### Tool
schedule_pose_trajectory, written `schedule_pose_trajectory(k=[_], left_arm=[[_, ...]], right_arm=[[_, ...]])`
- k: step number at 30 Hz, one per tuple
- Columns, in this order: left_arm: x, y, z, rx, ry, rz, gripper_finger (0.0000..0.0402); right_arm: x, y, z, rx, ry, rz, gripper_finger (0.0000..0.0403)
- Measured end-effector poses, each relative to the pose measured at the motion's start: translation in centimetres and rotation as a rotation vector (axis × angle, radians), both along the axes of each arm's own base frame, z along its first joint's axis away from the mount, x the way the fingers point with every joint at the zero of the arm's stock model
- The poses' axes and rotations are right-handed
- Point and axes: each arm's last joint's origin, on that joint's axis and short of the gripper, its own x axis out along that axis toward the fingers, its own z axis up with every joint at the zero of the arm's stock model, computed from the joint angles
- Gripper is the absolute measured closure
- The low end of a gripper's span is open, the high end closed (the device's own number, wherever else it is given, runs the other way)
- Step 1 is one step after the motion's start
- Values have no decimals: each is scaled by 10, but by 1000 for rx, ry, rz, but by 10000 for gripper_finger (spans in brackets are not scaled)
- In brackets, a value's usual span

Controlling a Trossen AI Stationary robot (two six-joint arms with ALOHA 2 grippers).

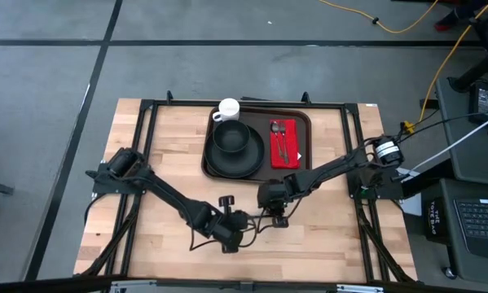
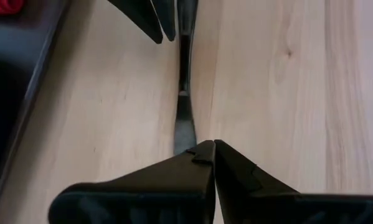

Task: Set up tray
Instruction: Put the black knife on the red napkin to the right of the black fork

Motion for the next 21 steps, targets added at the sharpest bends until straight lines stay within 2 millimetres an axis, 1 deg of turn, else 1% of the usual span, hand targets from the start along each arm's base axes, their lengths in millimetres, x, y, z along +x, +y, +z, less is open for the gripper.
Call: schedule_pose_trajectory(k=[5,8,12,16,18,21], left_arm=[[-4,-7,0,-8,-10,11,398],[-4,-8,0,7,-20,20,398],[-5,-9,1,10,-25,23,398],[-5,-8,1,20,-26,27,398],[-5,-8,1,29,-28,31,398],[-6,-8,0,34,-25,30,398]], right_arm=[[0,1,4,10,-16,5,350],[-1,0,6,10,-12,5,350],[-6,-1,15,-10,-10,-3,359],[-17,1,30,-58,-43,-13,393],[-26,5,34,-41,-67,-15,395],[-39,12,31,-8,-98,-38,393]])
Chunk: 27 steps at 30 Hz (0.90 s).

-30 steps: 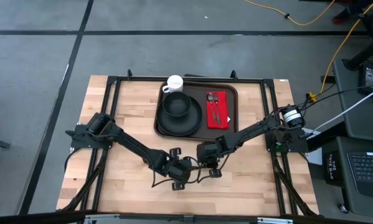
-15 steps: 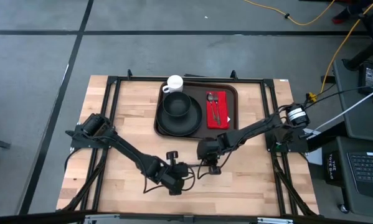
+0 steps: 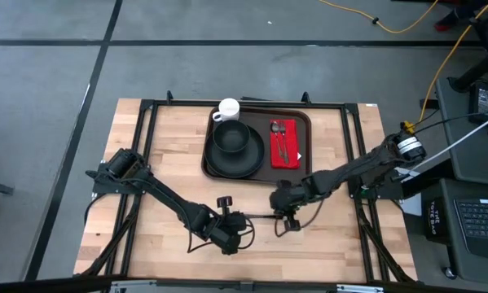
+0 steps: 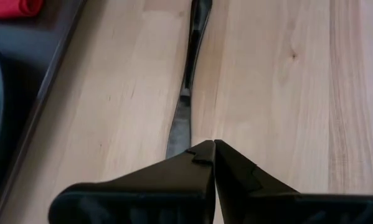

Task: Set up tray
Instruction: Put the black knife on the red napkin to the right of the black fork

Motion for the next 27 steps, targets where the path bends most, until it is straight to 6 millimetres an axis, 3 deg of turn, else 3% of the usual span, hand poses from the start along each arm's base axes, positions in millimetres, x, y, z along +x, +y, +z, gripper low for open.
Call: schedule_pose_trajectory(k=[5,11,15,27], left_arm=[[-1,8,-11,-9,10,2,398],[0,27,-33,-87,47,-10,398],[1,32,-34,-90,55,-15,398],[-10,25,-37,-112,141,-24,398]], right_arm=[[-15,8,-14,29,30,-58,398],[-22,25,-17,28,42,-55,399],[-29,32,-19,-11,78,-88,400],[-32,38,-26,-68,79,-125,401]])
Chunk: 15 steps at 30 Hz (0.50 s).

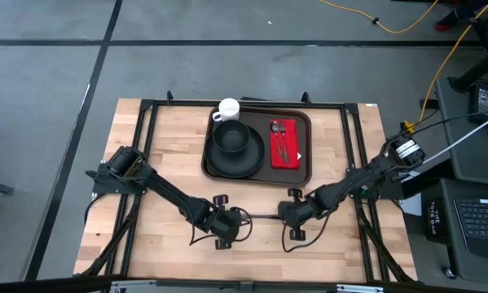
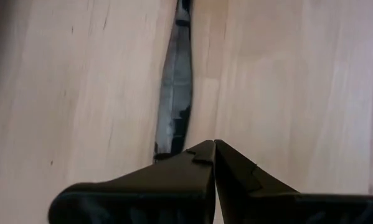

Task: Set up tray
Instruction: Put the black knife on the red napkin to the right of the black fork

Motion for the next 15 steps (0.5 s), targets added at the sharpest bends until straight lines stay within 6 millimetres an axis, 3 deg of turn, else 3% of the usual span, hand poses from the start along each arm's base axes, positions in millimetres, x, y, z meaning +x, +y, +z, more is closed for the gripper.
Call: schedule_pose_trajectory(k=[15], left_arm=[[2,2,0,-4,-6,9,398]], right_arm=[[4,-3,-7,-16,8,-8,402]])
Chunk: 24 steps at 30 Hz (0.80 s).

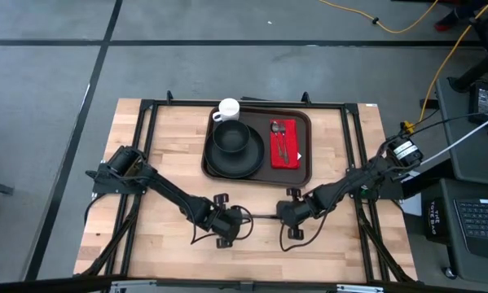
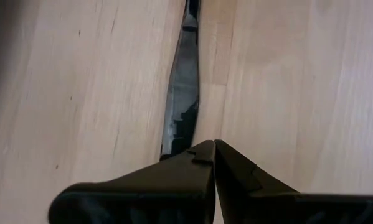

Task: Set up tray
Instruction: Put the black knife on the red napkin to the right of the black fork

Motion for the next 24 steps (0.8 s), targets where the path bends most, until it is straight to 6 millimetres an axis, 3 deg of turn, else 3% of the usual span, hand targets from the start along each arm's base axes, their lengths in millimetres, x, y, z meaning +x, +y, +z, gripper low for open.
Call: schedule_pose_trajectory(k=[24], left_arm=[[0,0,0,1,2,0,398]], right_arm=[[-2,-5,-8,30,-18,-27,403]])
